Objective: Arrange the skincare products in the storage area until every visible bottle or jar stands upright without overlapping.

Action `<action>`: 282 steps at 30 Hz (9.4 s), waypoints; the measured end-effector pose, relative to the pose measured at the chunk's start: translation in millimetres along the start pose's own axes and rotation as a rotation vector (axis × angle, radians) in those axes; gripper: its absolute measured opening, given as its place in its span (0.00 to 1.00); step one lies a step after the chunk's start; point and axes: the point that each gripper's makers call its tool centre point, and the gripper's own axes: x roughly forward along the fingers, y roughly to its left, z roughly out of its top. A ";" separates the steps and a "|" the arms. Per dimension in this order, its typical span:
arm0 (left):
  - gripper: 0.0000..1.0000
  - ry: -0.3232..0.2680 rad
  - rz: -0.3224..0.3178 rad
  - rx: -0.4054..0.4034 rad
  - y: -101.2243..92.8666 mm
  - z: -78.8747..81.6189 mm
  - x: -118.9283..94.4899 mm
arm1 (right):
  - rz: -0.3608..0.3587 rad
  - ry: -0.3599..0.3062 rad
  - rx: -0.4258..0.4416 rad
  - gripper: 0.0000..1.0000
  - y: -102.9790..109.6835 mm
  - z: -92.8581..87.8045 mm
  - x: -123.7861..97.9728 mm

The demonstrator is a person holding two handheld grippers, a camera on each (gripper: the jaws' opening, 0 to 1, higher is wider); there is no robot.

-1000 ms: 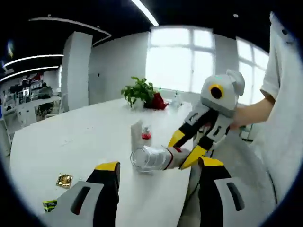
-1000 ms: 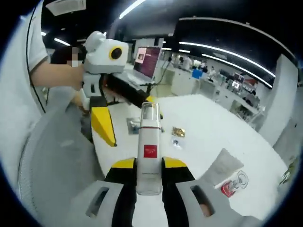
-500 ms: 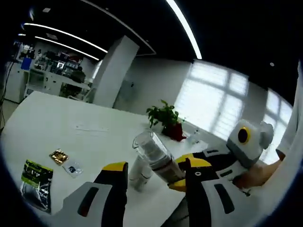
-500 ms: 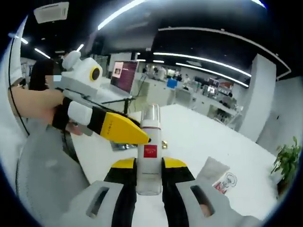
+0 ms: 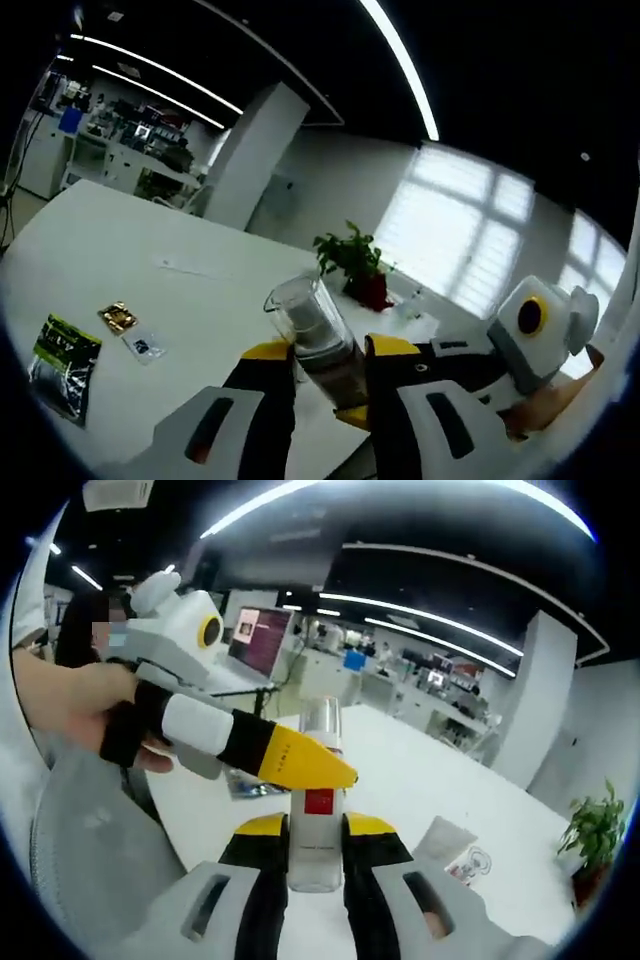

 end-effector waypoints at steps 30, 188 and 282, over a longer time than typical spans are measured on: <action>0.20 0.310 -0.532 0.616 -81.0 -55.7 11.4 | 0.419 -0.078 0.177 0.37 -17.3 -16.5 -70.1; 0.31 0.641 -0.122 0.427 15.1 -214.3 97.6 | 0.642 -0.070 0.026 0.18 -114.8 -148.4 29.9; 0.99 0.252 0.397 0.219 112.7 -58.8 -105.4 | 0.197 0.155 0.362 0.85 -59.5 -126.3 -38.0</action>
